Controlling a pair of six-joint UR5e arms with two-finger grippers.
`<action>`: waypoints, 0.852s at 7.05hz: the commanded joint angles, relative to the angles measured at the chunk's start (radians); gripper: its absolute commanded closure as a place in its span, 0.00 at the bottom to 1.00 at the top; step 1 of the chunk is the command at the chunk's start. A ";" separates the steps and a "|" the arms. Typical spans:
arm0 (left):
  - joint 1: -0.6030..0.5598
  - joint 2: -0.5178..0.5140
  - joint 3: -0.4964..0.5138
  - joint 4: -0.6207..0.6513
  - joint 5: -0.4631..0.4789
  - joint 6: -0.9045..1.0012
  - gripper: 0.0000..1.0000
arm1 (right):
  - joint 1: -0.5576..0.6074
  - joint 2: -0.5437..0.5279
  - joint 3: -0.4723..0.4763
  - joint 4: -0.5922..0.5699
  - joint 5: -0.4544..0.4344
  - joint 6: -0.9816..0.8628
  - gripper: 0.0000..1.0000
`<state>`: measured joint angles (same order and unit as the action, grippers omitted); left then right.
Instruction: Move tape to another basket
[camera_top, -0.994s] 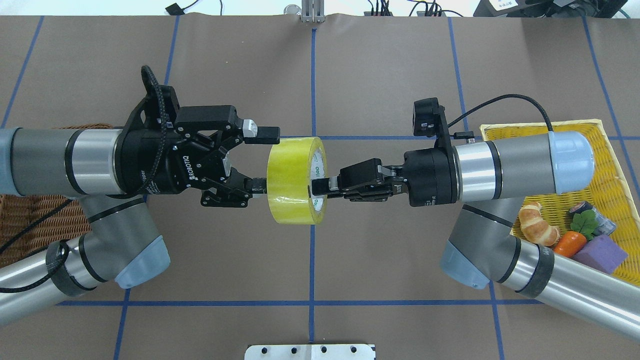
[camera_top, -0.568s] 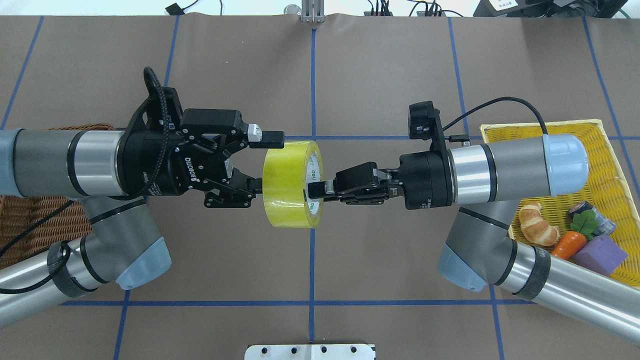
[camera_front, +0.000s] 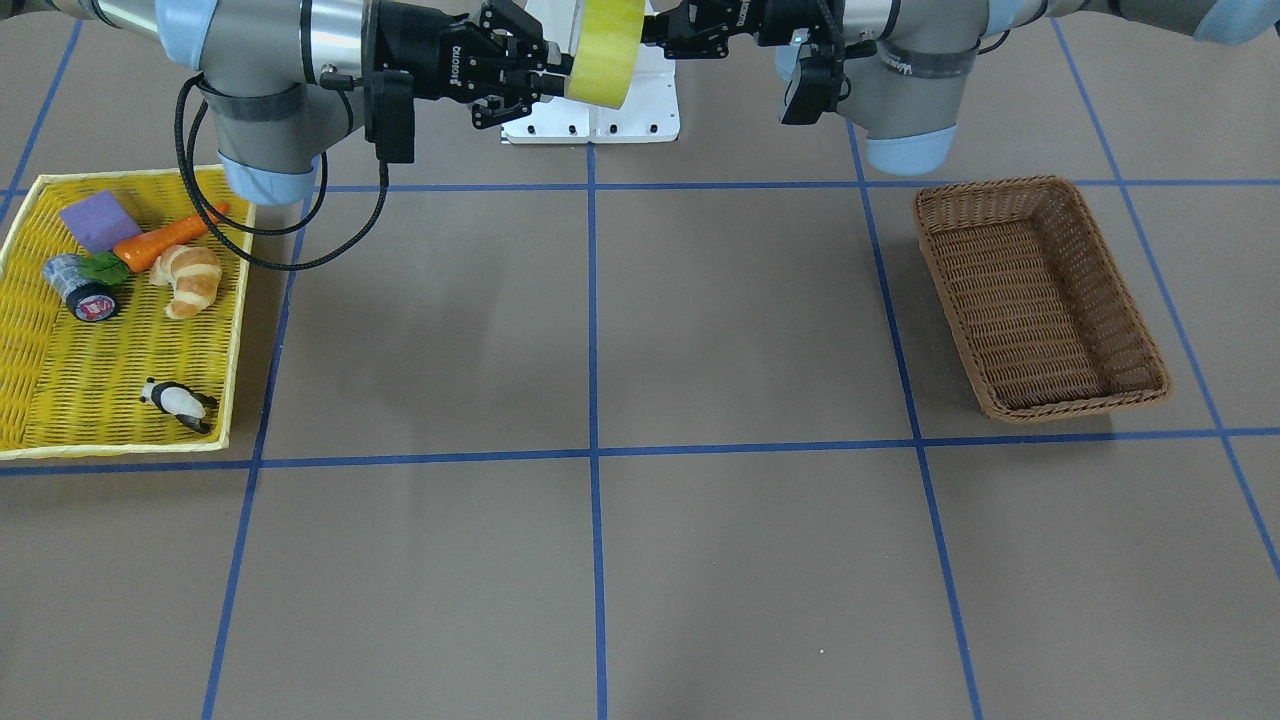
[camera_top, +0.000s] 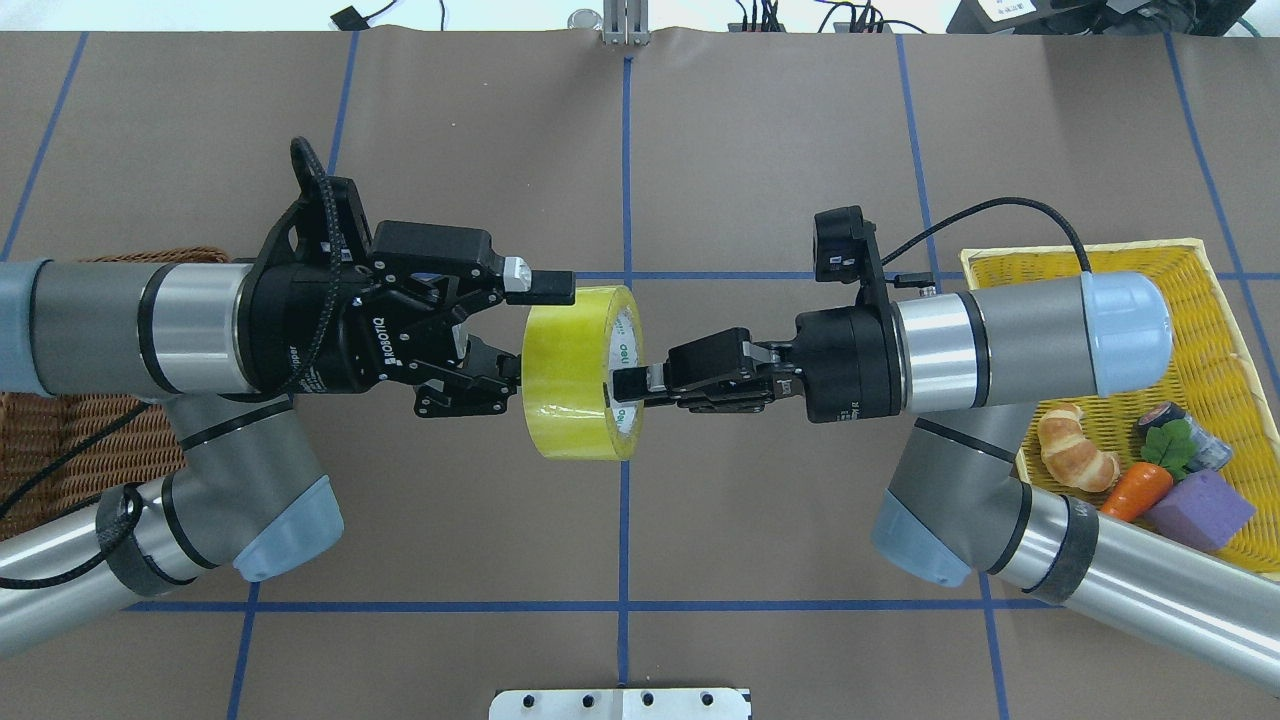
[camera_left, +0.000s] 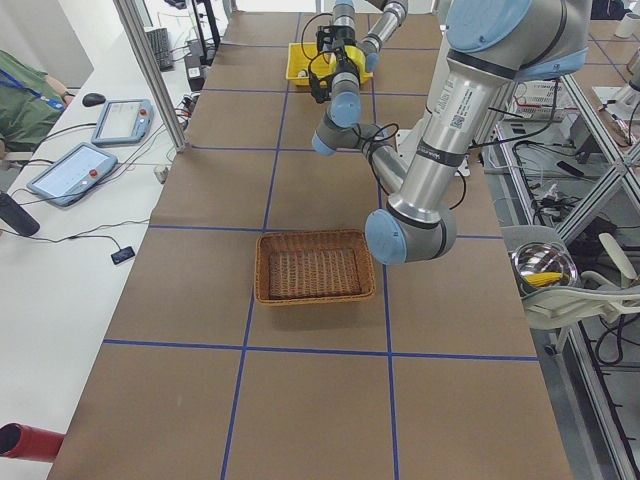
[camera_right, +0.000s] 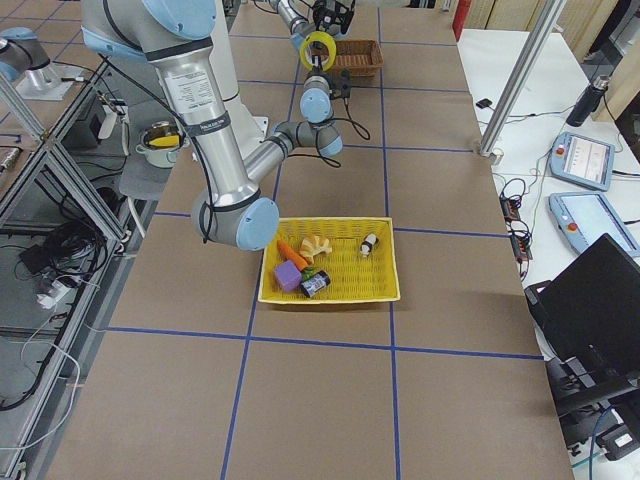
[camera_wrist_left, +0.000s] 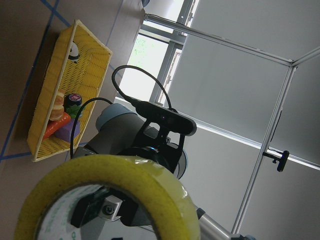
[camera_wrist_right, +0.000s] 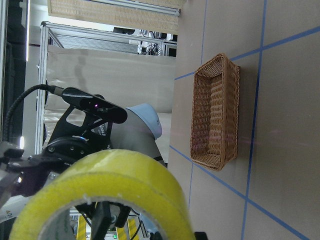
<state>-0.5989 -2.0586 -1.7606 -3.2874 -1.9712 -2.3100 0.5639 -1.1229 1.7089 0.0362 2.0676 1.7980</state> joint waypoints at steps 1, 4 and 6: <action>0.001 0.000 0.003 0.000 0.000 0.003 0.24 | -0.002 0.000 0.000 0.001 -0.003 -0.002 1.00; 0.004 0.000 0.003 0.000 0.000 0.003 0.39 | -0.002 0.000 0.000 0.002 -0.003 -0.002 0.81; 0.010 0.003 0.000 -0.006 -0.002 0.001 1.00 | -0.002 0.000 0.000 0.004 -0.009 0.006 0.19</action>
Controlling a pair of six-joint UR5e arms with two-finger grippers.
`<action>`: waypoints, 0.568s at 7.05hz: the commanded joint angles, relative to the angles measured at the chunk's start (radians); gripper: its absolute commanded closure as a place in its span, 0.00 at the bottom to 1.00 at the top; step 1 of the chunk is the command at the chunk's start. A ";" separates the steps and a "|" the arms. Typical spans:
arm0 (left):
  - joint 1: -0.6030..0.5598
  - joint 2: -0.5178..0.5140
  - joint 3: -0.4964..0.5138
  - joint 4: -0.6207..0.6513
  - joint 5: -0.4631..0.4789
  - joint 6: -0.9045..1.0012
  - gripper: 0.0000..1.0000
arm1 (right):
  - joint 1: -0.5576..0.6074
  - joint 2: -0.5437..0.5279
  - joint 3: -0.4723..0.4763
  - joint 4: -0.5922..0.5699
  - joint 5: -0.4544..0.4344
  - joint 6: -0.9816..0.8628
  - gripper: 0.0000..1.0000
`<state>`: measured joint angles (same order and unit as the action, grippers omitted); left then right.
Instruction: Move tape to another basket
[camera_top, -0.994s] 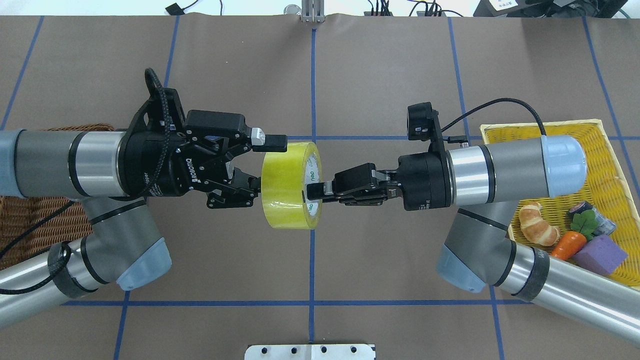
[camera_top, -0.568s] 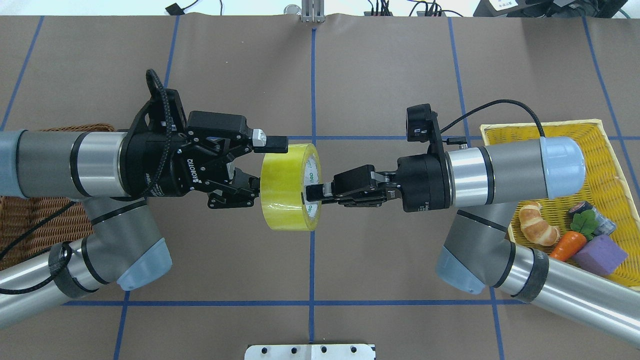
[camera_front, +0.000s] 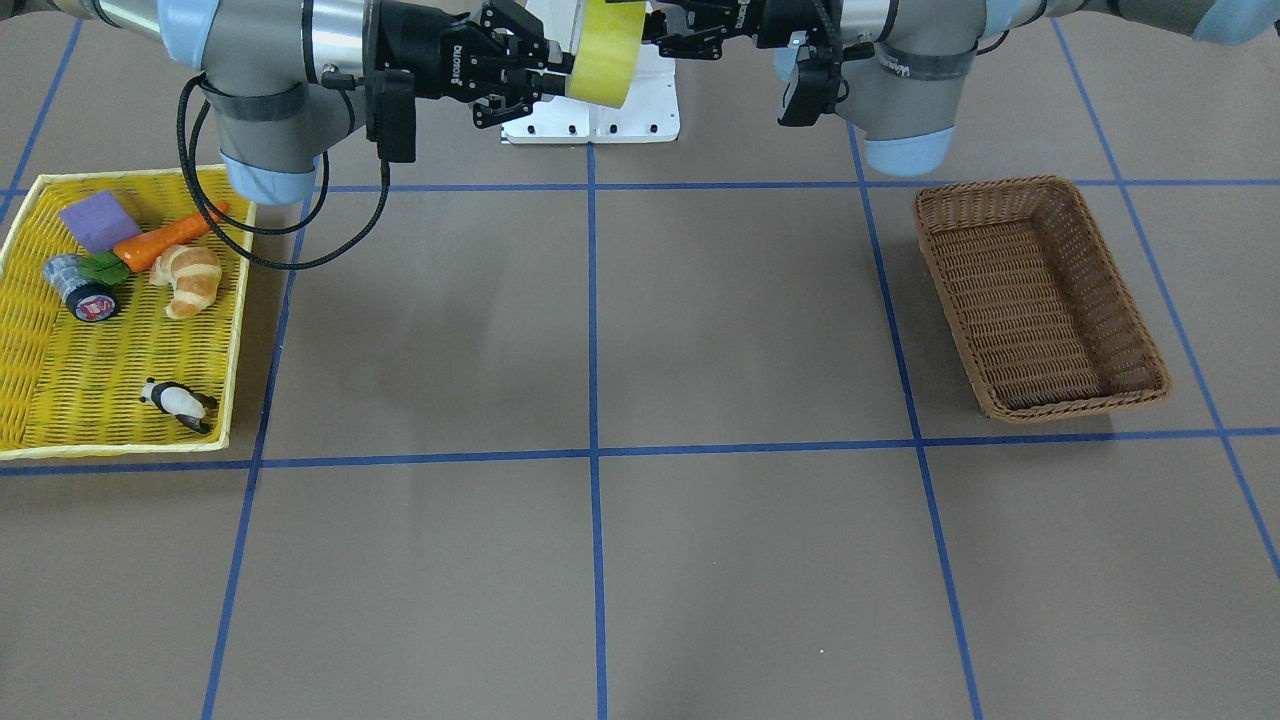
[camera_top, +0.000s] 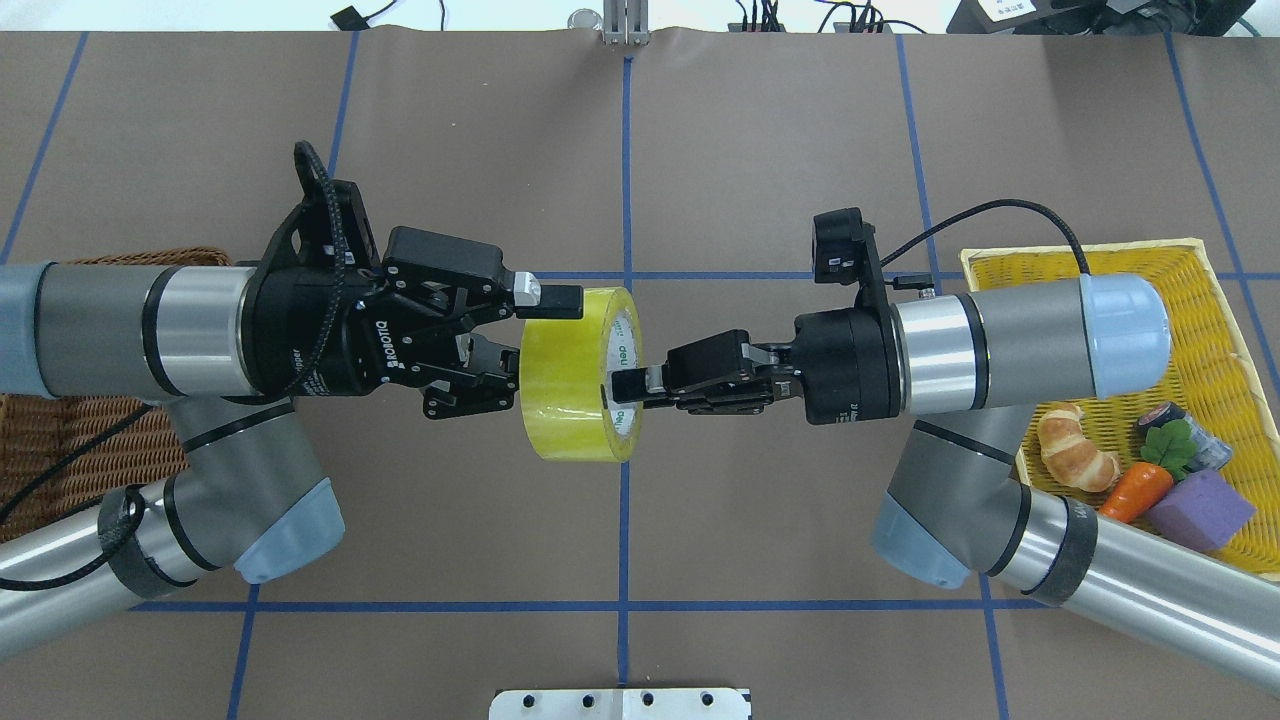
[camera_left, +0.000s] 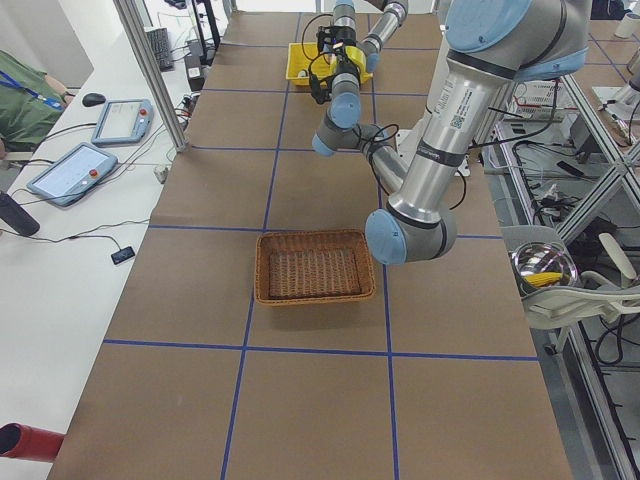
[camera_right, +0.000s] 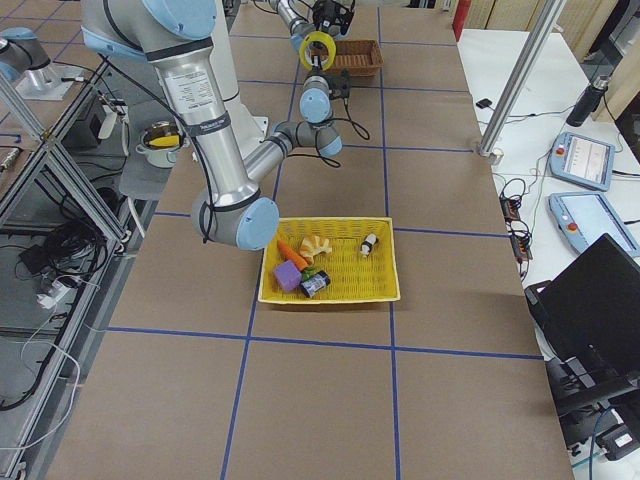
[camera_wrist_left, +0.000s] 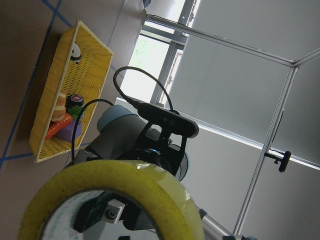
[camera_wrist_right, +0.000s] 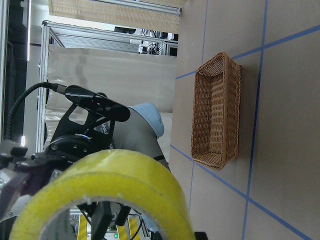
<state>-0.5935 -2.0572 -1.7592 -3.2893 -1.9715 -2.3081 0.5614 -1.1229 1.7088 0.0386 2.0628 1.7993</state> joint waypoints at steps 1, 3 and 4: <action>0.007 0.002 0.001 -0.004 0.000 0.010 1.00 | 0.000 0.000 0.005 0.000 -0.006 0.009 0.00; 0.007 0.002 0.000 -0.006 -0.001 0.009 1.00 | 0.002 -0.002 0.009 0.004 -0.007 0.037 0.00; 0.007 0.003 -0.003 -0.006 -0.001 0.009 1.00 | 0.005 -0.006 0.011 0.006 -0.006 0.037 0.00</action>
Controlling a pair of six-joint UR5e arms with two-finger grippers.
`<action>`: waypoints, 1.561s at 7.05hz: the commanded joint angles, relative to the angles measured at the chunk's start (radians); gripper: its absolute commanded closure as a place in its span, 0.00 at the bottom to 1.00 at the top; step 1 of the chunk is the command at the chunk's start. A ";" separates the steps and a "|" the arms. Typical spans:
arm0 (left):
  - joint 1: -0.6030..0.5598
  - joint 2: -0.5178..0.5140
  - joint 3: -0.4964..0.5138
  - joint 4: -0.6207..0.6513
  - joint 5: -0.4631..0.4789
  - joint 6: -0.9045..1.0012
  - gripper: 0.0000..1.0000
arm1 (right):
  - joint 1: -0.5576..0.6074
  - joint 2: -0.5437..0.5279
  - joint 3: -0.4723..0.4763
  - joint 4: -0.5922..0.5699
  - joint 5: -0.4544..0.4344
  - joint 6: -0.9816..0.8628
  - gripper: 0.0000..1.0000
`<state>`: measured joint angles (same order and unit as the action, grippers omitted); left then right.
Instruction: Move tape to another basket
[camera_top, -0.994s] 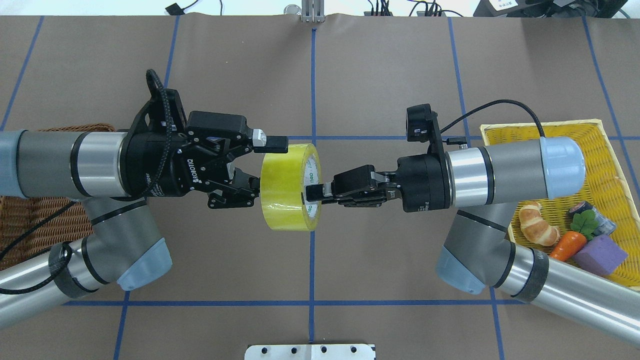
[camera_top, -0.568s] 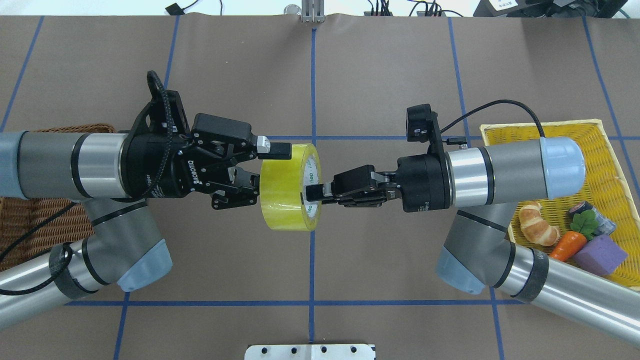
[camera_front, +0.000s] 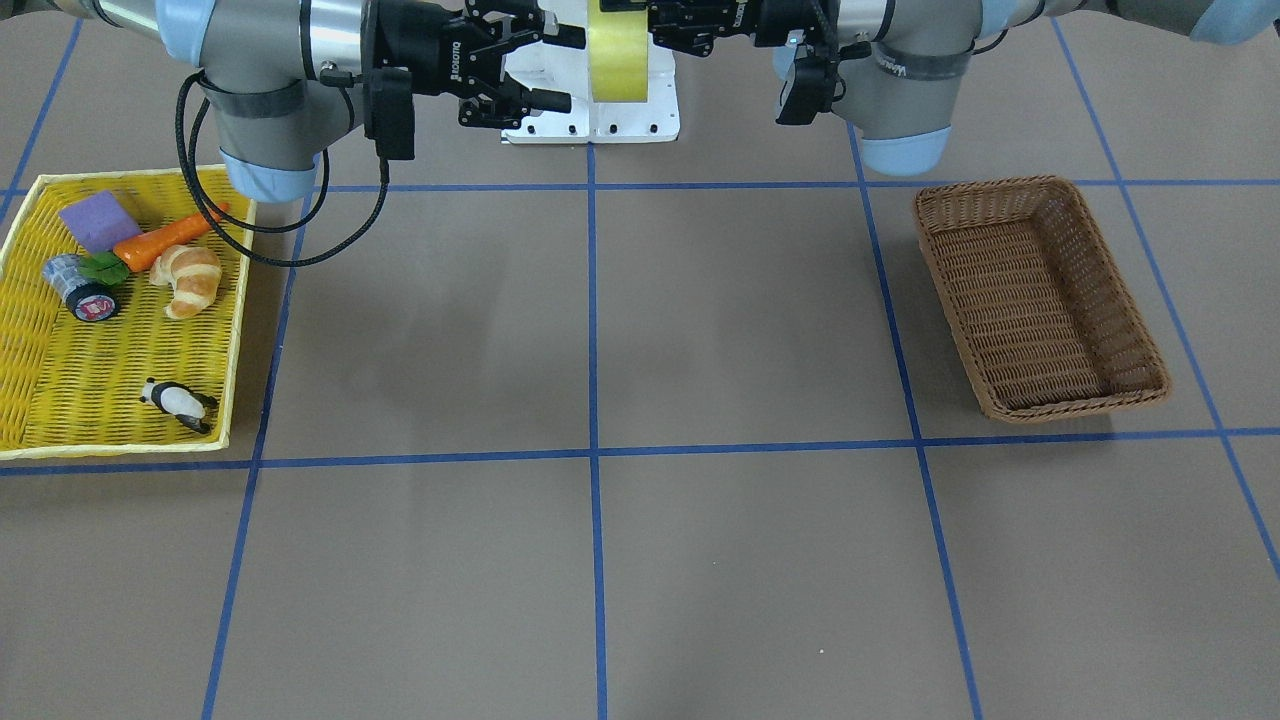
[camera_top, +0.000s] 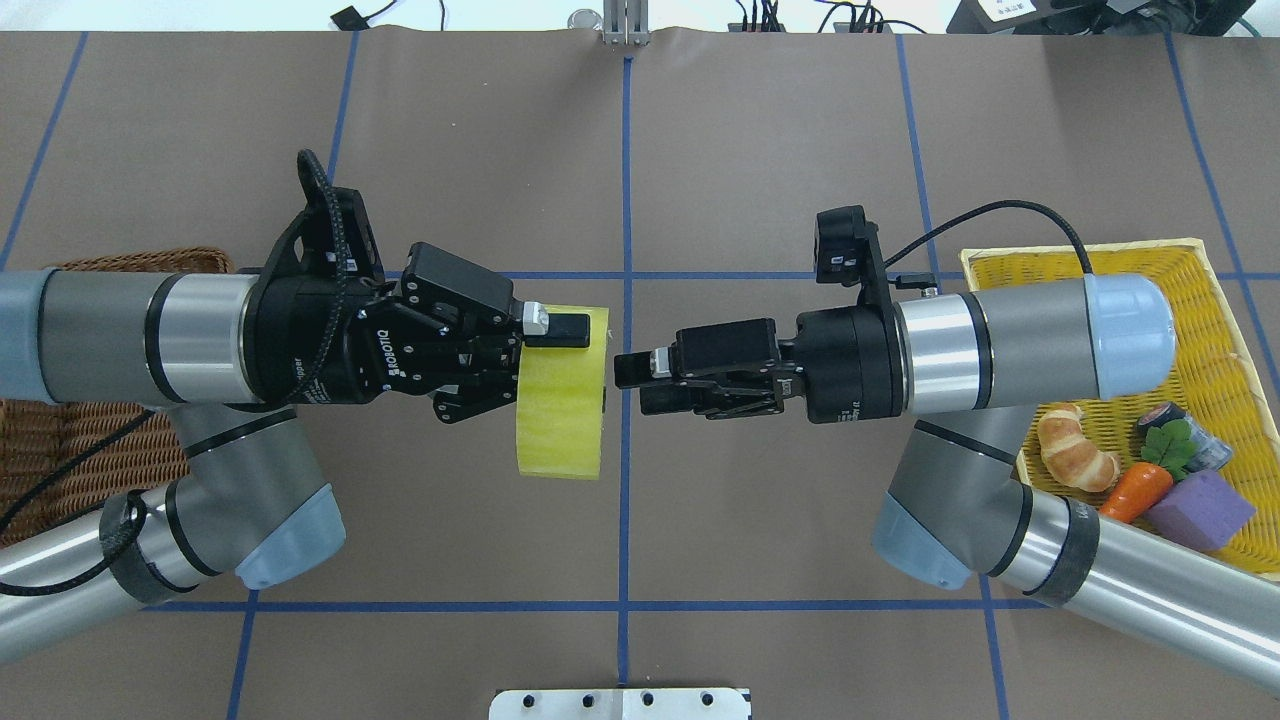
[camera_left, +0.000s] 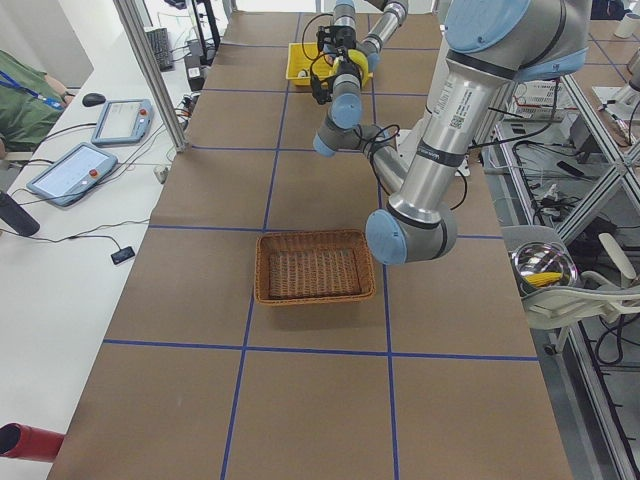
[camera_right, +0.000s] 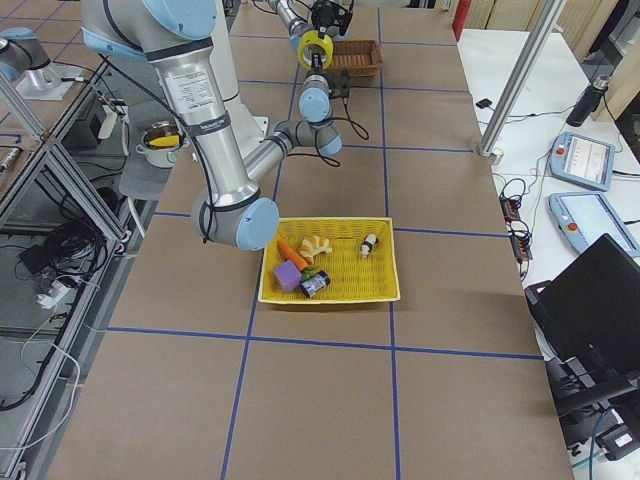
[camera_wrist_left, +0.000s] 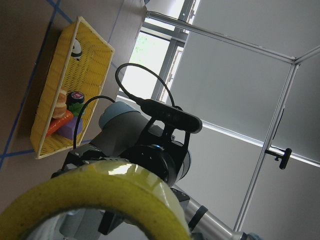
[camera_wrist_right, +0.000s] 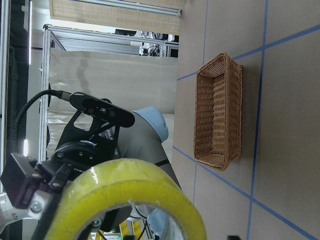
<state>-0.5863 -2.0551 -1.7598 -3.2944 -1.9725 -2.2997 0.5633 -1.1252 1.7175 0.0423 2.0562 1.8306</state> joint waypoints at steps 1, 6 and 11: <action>-0.001 0.003 -0.007 0.002 -0.002 0.002 1.00 | 0.025 -0.011 0.004 0.002 0.011 0.007 0.00; -0.200 0.015 -0.039 0.375 -0.096 0.291 1.00 | 0.352 -0.057 -0.050 -0.264 0.242 -0.340 0.00; -0.374 0.311 -0.249 1.009 -0.149 0.994 1.00 | 0.535 -0.154 -0.050 -0.745 0.122 -0.948 0.00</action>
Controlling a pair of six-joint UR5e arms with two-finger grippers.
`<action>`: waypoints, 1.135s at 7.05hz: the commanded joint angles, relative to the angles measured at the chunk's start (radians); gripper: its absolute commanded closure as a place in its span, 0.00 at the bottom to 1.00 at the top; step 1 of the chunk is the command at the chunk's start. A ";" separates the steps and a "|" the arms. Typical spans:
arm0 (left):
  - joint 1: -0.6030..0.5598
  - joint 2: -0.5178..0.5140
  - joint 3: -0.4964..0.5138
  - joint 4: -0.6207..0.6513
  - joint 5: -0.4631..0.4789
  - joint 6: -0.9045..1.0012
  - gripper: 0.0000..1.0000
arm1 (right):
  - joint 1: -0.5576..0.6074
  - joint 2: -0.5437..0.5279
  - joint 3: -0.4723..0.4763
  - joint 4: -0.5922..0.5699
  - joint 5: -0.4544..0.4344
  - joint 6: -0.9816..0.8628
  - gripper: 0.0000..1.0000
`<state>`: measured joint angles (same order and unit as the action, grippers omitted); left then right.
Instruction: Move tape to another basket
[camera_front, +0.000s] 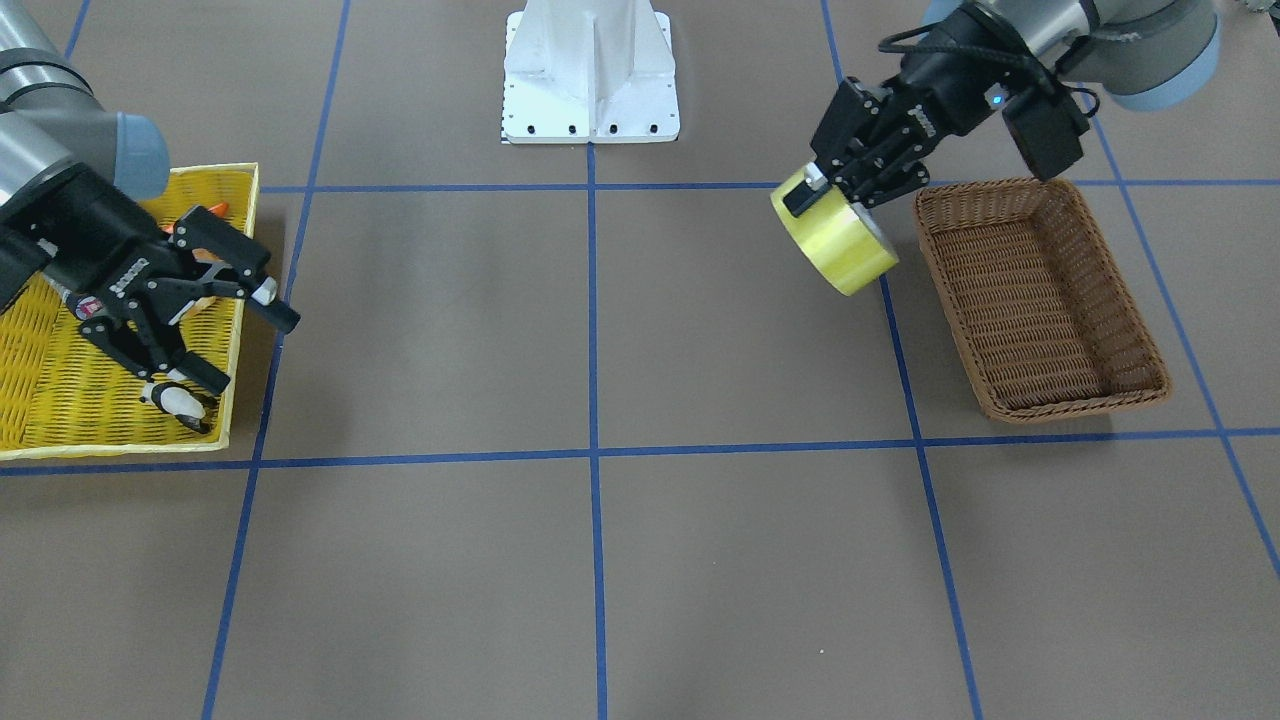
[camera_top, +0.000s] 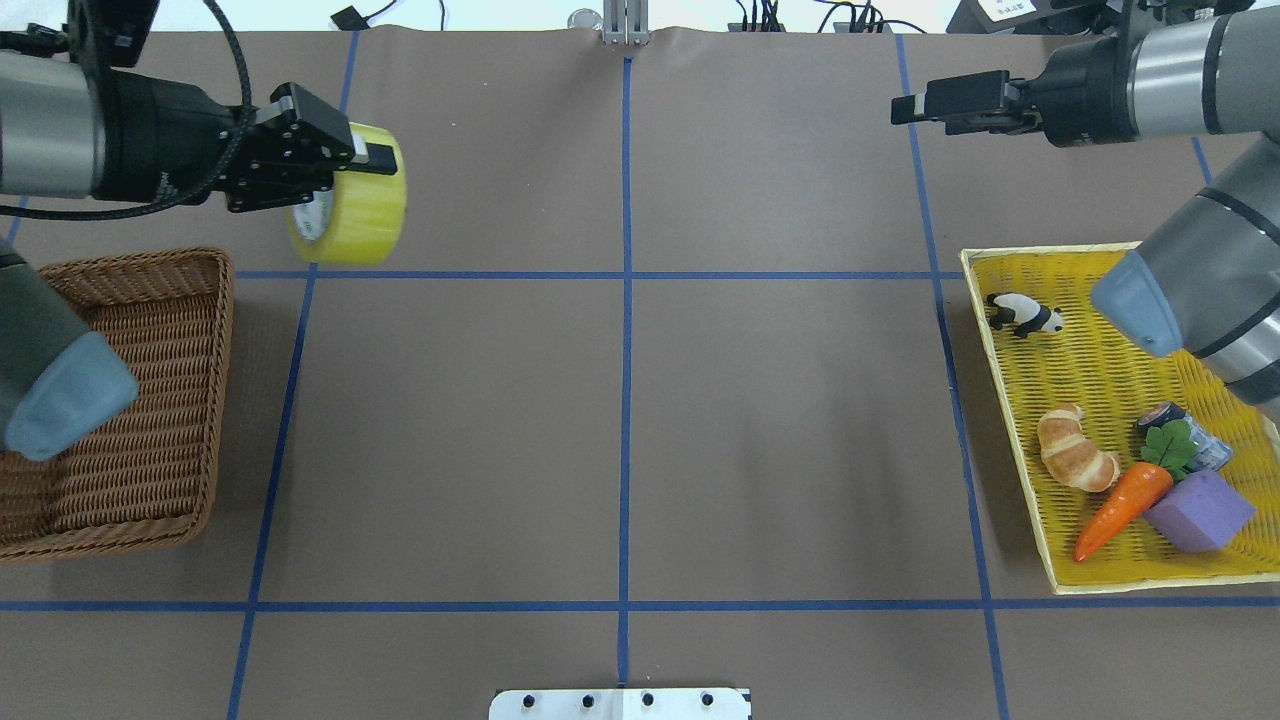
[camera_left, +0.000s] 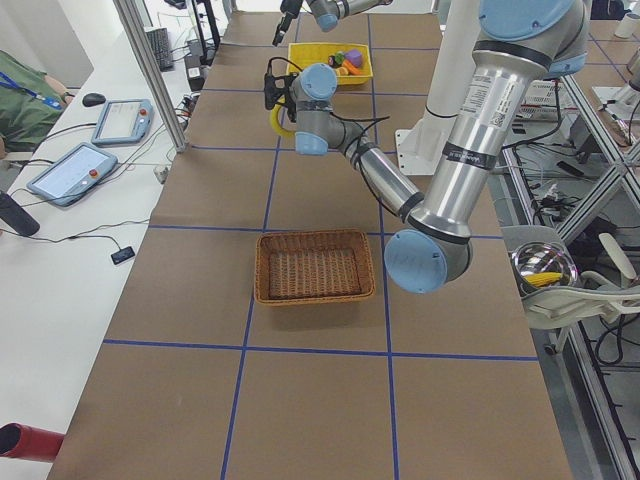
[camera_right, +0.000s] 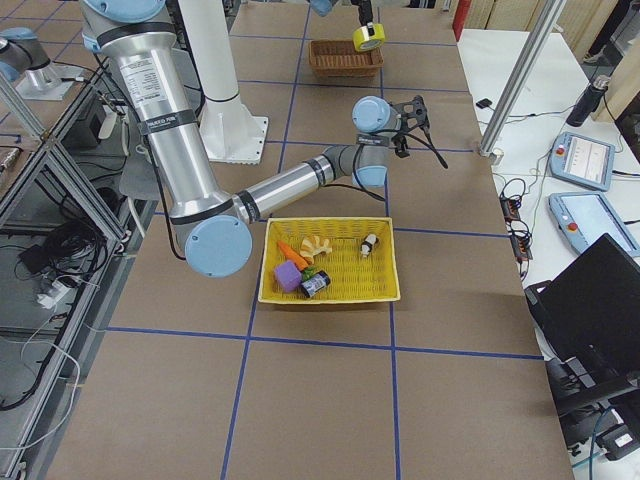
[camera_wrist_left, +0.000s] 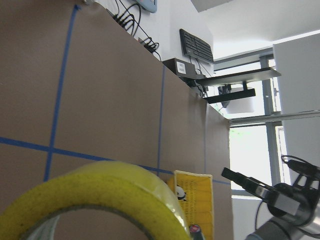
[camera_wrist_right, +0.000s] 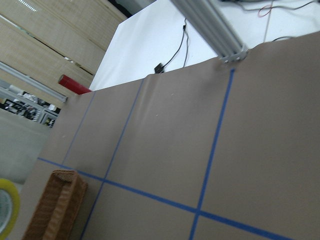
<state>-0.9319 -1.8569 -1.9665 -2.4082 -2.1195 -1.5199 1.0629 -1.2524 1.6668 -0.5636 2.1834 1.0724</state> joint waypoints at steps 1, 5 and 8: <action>-0.057 0.177 -0.055 0.226 -0.002 0.386 1.00 | 0.046 -0.050 -0.001 -0.236 -0.005 -0.336 0.00; -0.067 0.260 -0.057 0.618 0.016 0.763 1.00 | 0.101 -0.033 0.028 -0.704 0.058 -0.619 0.00; -0.007 0.216 -0.005 0.779 0.015 0.845 1.00 | 0.109 0.045 0.030 -1.112 0.050 -0.848 0.00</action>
<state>-0.9679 -1.6301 -2.0024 -1.6692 -2.1045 -0.6962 1.1728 -1.2509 1.6957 -1.5011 2.2372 0.2927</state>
